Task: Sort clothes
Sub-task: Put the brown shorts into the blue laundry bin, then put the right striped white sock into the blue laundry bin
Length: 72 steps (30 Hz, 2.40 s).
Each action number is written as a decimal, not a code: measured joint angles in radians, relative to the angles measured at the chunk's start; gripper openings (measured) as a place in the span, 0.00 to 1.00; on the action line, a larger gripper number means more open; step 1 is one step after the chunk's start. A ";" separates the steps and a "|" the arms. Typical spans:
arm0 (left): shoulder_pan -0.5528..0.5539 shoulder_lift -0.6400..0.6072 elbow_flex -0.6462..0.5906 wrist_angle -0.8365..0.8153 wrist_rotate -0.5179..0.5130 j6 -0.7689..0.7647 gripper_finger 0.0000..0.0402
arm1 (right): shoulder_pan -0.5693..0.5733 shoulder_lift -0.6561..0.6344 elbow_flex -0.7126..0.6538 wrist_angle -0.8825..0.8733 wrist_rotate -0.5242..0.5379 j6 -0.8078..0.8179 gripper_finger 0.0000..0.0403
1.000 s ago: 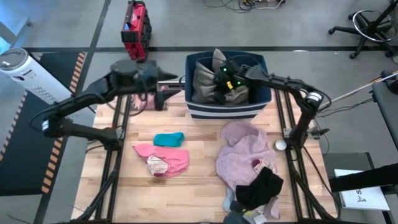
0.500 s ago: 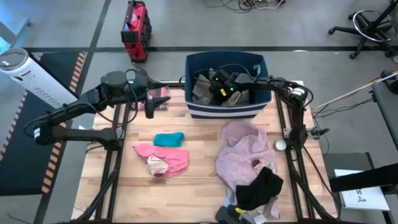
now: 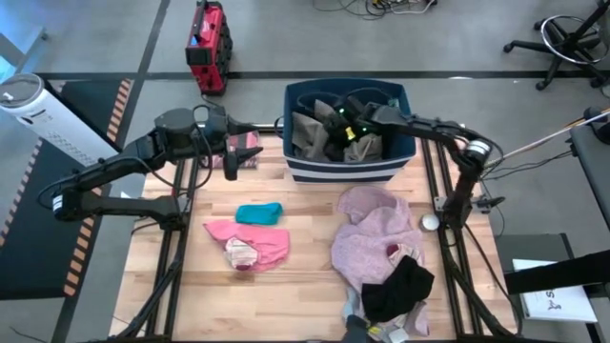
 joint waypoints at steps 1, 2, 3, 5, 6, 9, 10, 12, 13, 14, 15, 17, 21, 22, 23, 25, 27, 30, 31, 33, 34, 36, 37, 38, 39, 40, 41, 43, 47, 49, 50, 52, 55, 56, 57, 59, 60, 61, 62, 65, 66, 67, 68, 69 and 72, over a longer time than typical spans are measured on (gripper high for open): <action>0.000 0.000 0.000 0.005 0.000 0.000 0.73 | 0.000 -0.030 0.000 0.002 0.000 0.000 0.00; 0.000 0.000 0.000 0.010 0.000 0.000 0.73 | 0.000 -0.062 0.000 0.002 0.000 -0.001 0.00; 0.000 0.000 0.000 0.016 0.000 0.001 0.72 | 0.000 -0.097 0.000 0.001 0.000 -0.005 0.00; -0.001 0.000 0.000 0.036 0.000 0.003 0.72 | 0.000 -0.164 0.000 0.002 0.000 -0.008 0.00; -0.002 0.000 0.000 0.043 0.000 0.006 0.72 | 0.003 -0.197 0.000 -0.001 0.000 -0.010 0.00; -0.007 -0.001 0.000 0.052 0.001 0.027 0.73 | 0.019 -0.297 0.001 -0.039 -0.003 -0.040 0.02; -0.011 -0.002 0.000 0.053 0.001 0.032 0.73 | 0.031 -0.332 0.001 -0.066 -0.007 -0.049 0.03; -0.020 -0.002 0.000 0.053 0.001 0.052 0.74 | 0.065 -0.401 0.001 -0.128 -0.026 -0.076 0.07; -0.026 -0.002 0.000 0.053 0.001 0.064 0.74 | 0.087 -0.435 0.001 -0.166 -0.029 -0.087 0.09; -0.034 -0.002 0.000 0.053 0.001 0.074 0.75 | 0.112 -0.465 0.001 -0.199 -0.029 -0.094 0.11; -0.042 -0.002 0.000 0.055 0.001 0.081 0.75 | 0.144 -0.495 -0.001 -0.219 -0.027 -0.096 0.13; -0.062 -0.002 0.000 0.068 0.001 0.090 0.74 | 0.212 -0.551 -0.013 -0.246 -0.023 -0.087 0.16; -0.126 -0.002 0.000 0.078 0.001 0.101 0.72 | 0.395 -0.637 -0.045 -0.261 0.104 -0.050 0.21; -0.146 -0.002 0.000 0.077 0.001 0.101 0.71 | 0.445 -0.653 -0.057 -0.264 0.152 -0.041 0.21; -0.167 -0.002 0.000 0.077 0.001 0.101 0.70 | 0.492 -0.667 -0.070 -0.264 0.202 -0.028 0.21; -0.213 -0.002 0.000 0.076 0.001 0.101 0.70 | 0.583 -0.686 -0.097 -0.267 0.272 0.003 0.21; -0.263 0.003 0.000 0.075 0.000 0.101 0.69 | 0.668 -0.694 -0.120 -0.264 0.322 0.040 0.21; -0.344 0.017 0.000 0.065 -0.025 0.099 0.69 | 0.783 -0.686 -0.157 -0.267 0.398 0.106 0.20; -0.373 0.022 0.000 0.058 -0.045 0.099 0.69 | 0.816 -0.680 -0.169 -0.270 0.419 0.127 0.20; -0.434 0.038 0.000 0.052 -0.089 0.098 0.70 | 0.878 -0.666 -0.195 -0.281 0.432 0.162 0.22; -0.465 0.046 0.000 0.047 -0.119 0.098 0.70 | 0.908 -0.658 -0.209 -0.282 0.436 0.177 0.24; -0.532 0.068 0.000 0.033 -0.176 0.104 0.70 | 0.964 -0.640 -0.242 -0.283 0.447 0.230 0.28; -0.564 0.080 0.000 0.032 -0.209 0.112 0.70 | 0.987 -0.630 -0.258 -0.283 0.447 0.264 0.31; -0.600 0.091 0.000 0.024 -0.241 0.120 0.69 | 1.009 -0.620 -0.274 -0.283 0.448 0.300 0.34; -0.633 0.106 0.000 0.018 -0.278 0.125 0.69 | 1.028 -0.612 -0.291 -0.282 0.448 0.340 0.37; -0.664 0.120 0.000 0.020 -0.317 0.127 0.69 | 1.048 -0.602 -0.307 -0.283 0.450 0.380 0.40; -0.693 0.135 0.000 0.021 -0.351 0.127 0.69 | 1.067 -0.592 -0.325 -0.285 0.453 0.423 0.44; -0.739 0.163 0.000 0.017 -0.406 0.115 0.68 | 1.096 -0.574 -0.352 -0.290 0.452 0.490 0.50; -0.791 0.230 0.000 0.024 -0.429 0.044 0.68 | 1.139 -0.546 -0.399 -0.290 0.488 0.583 0.62; -0.801 0.268 -0.003 0.025 -0.428 0.011 0.67 | 1.147 -0.527 -0.416 -0.288 0.499 0.603 0.67; -0.803 0.285 -0.008 0.026 -0.429 -0.002 0.67 | 1.148 -0.518 -0.424 -0.292 0.499 0.614 0.69; -0.804 0.319 -0.031 0.045 -0.428 -0.022 0.65 | 1.148 -0.501 -0.434 -0.300 0.493 0.649 0.71; -0.804 0.360 -0.095 0.129 -0.428 -0.042 0.63 | 1.153 -0.482 -0.442 -0.357 0.465 0.708 0.74; -0.804 0.370 -0.120 0.169 -0.428 -0.043 0.62 | 1.157 -0.477 -0.442 -0.374 0.463 0.722 0.74; -0.804 0.376 -0.145 0.217 -0.425 -0.044 0.61 | 1.162 -0.473 -0.442 -0.393 0.463 0.739 0.75; -0.804 0.380 -0.200 0.306 -0.420 -0.050 0.60 | 1.169 -0.465 -0.441 -0.438 0.463 0.771 0.75; -0.804 0.380 -0.229 0.364 -0.419 -0.055 0.59 | 1.173 -0.460 -0.441 -0.448 0.463 0.782 0.75; -0.804 0.379 -0.257 0.412 -0.418 -0.060 0.58 | 1.176 -0.456 -0.443 -0.452 0.463 0.792 0.74; -0.804 0.377 -0.282 0.456 -0.418 -0.064 0.58 | 1.177 -0.453 -0.446 -0.457 0.463 0.799 0.73; -0.807 0.359 -0.349 0.577 -0.418 -0.077 0.56 | 1.179 -0.428 -0.456 -0.458 0.463 0.818 0.71; -0.807 0.352 -0.368 0.615 -0.418 -0.082 0.56 | 1.180 -0.415 -0.460 -0.458 0.461 0.820 0.69; -0.807 0.346 -0.384 0.641 -0.418 -0.085 0.55 | 1.180 -0.403 -0.463 -0.462 0.460 0.820 0.68; -0.809 0.341 -0.399 0.661 -0.418 -0.087 0.55 | 1.180 -0.389 -0.463 -0.463 0.457 0.821 0.67; -0.812 0.336 -0.413 0.678 -0.418 -0.088 0.54 | 1.180 -0.373 -0.463 -0.461 0.455 0.821 0.66; -0.815 0.312 -0.442 0.705 -0.418 -0.091 0.53 | 1.180 -0.321 -0.463 -0.482 0.439 0.821 0.60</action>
